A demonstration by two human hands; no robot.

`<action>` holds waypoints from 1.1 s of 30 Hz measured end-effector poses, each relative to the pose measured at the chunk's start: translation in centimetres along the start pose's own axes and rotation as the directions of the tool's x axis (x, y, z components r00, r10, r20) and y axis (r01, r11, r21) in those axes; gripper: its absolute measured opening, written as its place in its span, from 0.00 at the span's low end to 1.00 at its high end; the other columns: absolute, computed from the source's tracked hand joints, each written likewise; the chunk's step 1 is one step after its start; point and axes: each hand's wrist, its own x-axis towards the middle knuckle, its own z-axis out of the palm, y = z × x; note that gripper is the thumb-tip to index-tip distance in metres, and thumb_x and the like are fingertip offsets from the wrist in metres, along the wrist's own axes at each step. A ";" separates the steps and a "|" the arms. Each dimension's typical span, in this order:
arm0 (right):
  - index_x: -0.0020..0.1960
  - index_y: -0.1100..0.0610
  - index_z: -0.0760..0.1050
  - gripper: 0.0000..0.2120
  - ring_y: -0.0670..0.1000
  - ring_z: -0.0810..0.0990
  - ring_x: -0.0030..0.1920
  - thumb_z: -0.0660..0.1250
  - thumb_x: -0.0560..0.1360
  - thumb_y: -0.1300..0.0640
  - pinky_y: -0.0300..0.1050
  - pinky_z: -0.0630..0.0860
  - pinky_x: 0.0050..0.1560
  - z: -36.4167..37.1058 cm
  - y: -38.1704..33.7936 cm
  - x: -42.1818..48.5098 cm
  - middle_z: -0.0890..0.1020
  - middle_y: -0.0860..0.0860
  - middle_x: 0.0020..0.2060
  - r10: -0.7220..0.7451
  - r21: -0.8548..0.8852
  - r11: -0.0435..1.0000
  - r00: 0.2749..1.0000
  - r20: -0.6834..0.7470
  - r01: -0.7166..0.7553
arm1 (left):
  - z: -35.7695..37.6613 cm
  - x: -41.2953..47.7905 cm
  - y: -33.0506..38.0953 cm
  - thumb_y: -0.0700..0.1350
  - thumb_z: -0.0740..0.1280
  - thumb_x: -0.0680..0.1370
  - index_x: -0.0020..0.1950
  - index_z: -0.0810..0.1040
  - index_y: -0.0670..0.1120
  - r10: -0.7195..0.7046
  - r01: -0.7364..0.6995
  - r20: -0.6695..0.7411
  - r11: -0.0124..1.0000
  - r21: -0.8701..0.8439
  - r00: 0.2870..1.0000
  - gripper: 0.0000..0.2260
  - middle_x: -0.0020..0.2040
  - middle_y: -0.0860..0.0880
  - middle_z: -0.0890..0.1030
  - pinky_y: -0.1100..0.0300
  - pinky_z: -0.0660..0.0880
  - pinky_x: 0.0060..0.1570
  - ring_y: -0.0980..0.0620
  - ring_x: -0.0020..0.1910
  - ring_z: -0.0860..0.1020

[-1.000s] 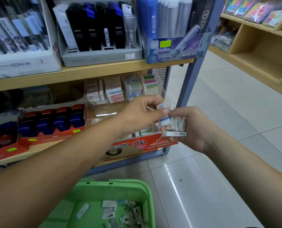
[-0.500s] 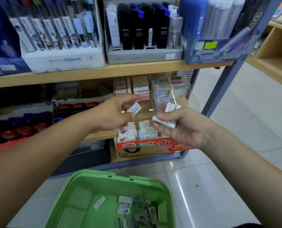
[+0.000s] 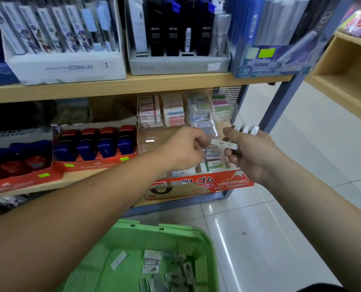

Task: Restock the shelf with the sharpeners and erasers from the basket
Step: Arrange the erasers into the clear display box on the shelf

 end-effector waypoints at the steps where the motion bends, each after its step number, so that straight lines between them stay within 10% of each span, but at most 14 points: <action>1: 0.55 0.64 0.77 0.07 0.51 0.75 0.25 0.73 0.79 0.63 0.41 0.71 0.24 -0.3 0.2 0.0 0.81 0.61 0.40 -0.006 -0.025 1.000 1.000 0.027 0.006 | 0.4 0.3 -0.2 0.36 0.74 0.77 0.48 0.80 0.52 0.004 -0.004 0.002 1.000 0.028 1.000 0.10 0.46 0.49 0.82 0.61 0.80 0.44 0.50 0.45 0.82; 10: 0.64 0.53 0.77 0.16 0.57 0.89 0.50 0.73 0.79 0.65 0.51 0.84 0.41 -2.0 1.1 0.1 0.88 0.54 0.52 -0.121 -0.183 0.970 0.972 0.199 0.158 | 0.7 0.6 -1.1 0.38 0.65 0.82 0.63 0.83 0.50 0.075 -0.078 0.019 0.965 0.250 0.997 0.14 0.57 0.51 0.75 0.56 0.74 0.58 0.49 0.57 0.76; 17: 0.62 0.52 0.77 0.17 0.53 0.88 0.49 0.71 0.79 0.69 0.47 0.85 0.39 -1.9 0.7 -0.4 0.87 0.52 0.48 -0.171 -0.223 0.948 0.953 0.249 0.228 | 0.3 0.0 0.9 0.36 0.63 0.83 0.59 0.84 0.48 -0.135 0.129 -0.006 0.957 -0.261 0.991 0.13 0.43 0.48 0.84 0.66 0.72 0.28 0.61 0.31 0.78; 22: 0.63 0.52 0.77 0.17 0.55 0.88 0.49 0.72 0.79 0.68 0.49 0.86 0.43 -1.9 0.8 -0.1 0.87 0.53 0.50 -0.192 -0.210 0.947 0.953 0.234 0.242 | -1.0 -0.7 1.2 0.42 0.67 0.83 0.59 0.82 0.40 -0.138 0.204 0.156 0.784 -0.586 0.978 0.08 0.45 0.40 0.85 0.61 0.77 0.35 0.51 0.39 0.81; 33: 0.58 0.48 0.76 0.12 0.49 0.88 0.44 0.72 0.80 0.61 0.42 0.84 0.39 3.2 2.2 -0.4 0.88 0.48 0.49 -0.177 -0.264 0.932 0.947 0.269 0.249 | -7.2 -4.6 -2.9 0.39 0.74 0.77 0.49 0.84 0.48 -0.217 0.200 -0.117 0.969 -0.146 0.969 0.05 0.44 0.47 0.85 0.63 0.77 0.35 0.54 0.38 0.82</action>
